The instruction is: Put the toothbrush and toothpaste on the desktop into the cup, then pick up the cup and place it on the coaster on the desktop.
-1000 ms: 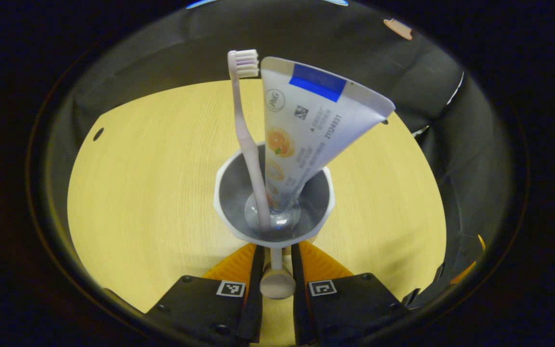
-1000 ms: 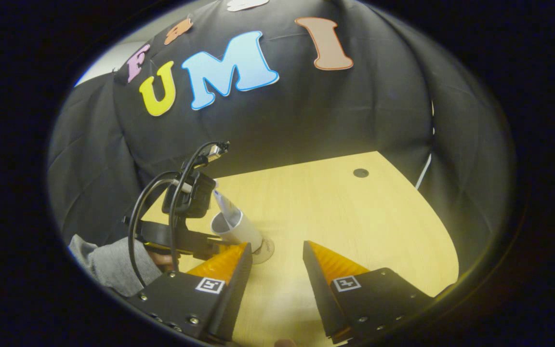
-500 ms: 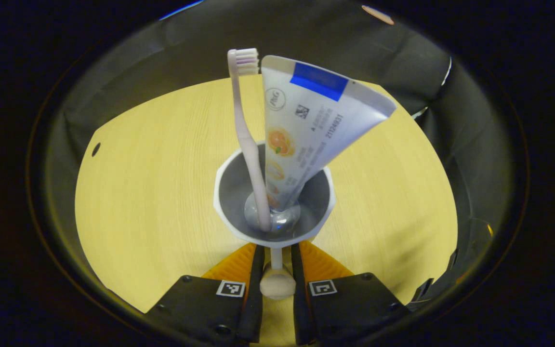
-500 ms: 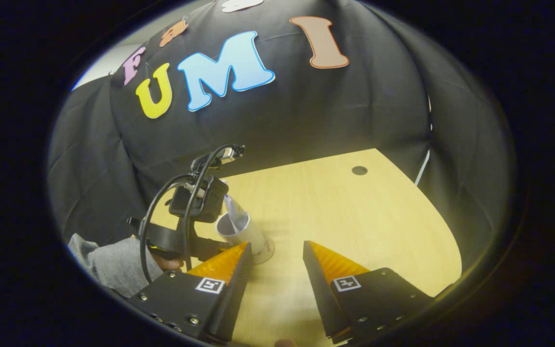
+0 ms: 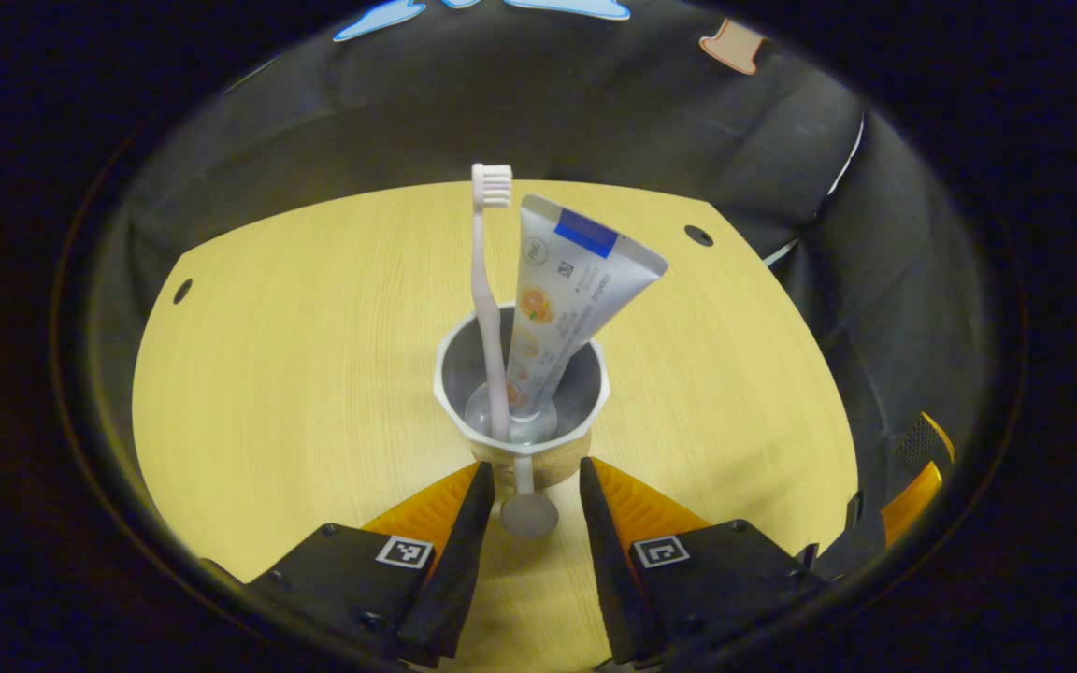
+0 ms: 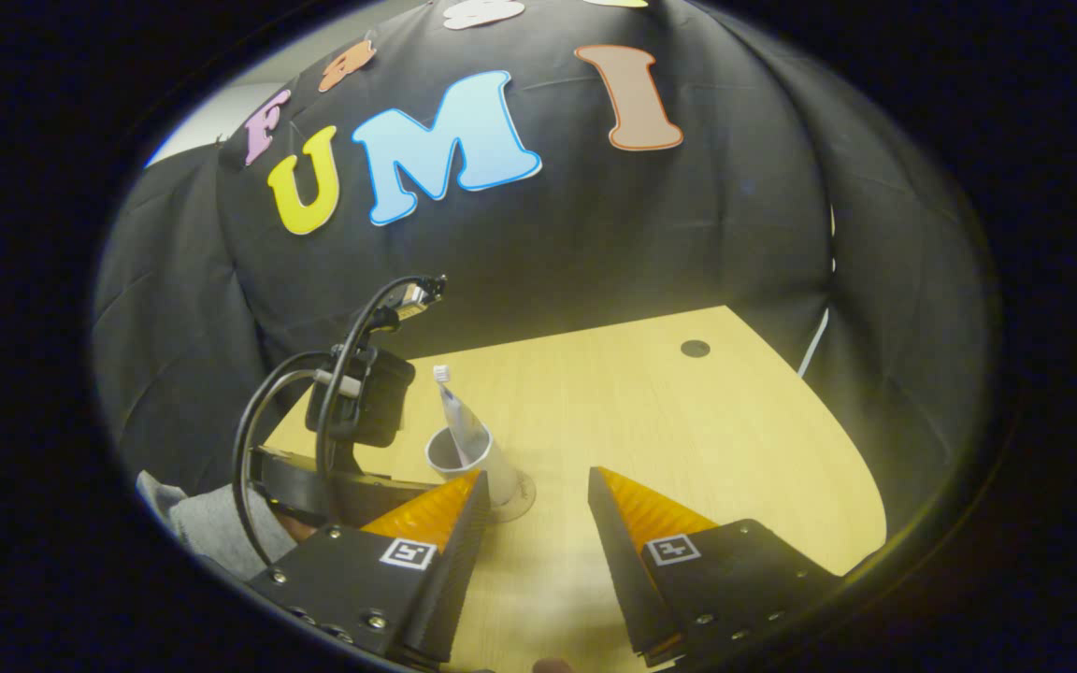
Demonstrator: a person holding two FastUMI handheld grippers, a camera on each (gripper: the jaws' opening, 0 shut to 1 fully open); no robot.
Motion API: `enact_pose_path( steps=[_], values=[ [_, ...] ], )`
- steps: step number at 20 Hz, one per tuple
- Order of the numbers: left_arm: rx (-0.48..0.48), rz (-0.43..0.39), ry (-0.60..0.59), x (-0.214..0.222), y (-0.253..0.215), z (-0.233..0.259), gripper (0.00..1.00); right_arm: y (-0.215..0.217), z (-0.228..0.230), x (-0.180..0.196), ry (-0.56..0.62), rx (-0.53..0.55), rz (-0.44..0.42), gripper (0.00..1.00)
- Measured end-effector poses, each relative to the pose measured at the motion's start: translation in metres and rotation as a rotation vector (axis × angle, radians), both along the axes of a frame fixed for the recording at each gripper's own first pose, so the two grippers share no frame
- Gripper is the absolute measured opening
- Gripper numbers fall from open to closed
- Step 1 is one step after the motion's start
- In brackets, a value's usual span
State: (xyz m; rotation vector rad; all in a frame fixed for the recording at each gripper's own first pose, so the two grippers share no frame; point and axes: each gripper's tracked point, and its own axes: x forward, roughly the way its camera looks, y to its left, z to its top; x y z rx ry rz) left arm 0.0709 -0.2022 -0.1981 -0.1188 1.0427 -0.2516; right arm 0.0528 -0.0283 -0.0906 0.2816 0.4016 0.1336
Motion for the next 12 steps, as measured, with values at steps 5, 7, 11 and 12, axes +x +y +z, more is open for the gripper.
enact_pose_path(
  steps=[5,7,11,12],
  values=[
    [-0.019,0.054,-0.131,-0.017,0.023,0.039,0.68,0.009,0.016,-0.009,-0.041,-0.031,0.030,0.67],
    [-0.019,0.084,-0.201,-0.019,0.032,0.057,0.73,0.011,0.025,-0.010,-0.066,-0.049,0.044,0.67],
    [-0.007,0.160,-0.372,-0.030,0.061,0.112,0.73,0.015,0.047,-0.011,-0.137,-0.111,0.070,0.66],
    [-0.001,0.175,-0.422,-0.033,0.069,0.127,0.72,0.015,0.053,-0.011,-0.158,-0.128,0.071,0.66]
  ],
)
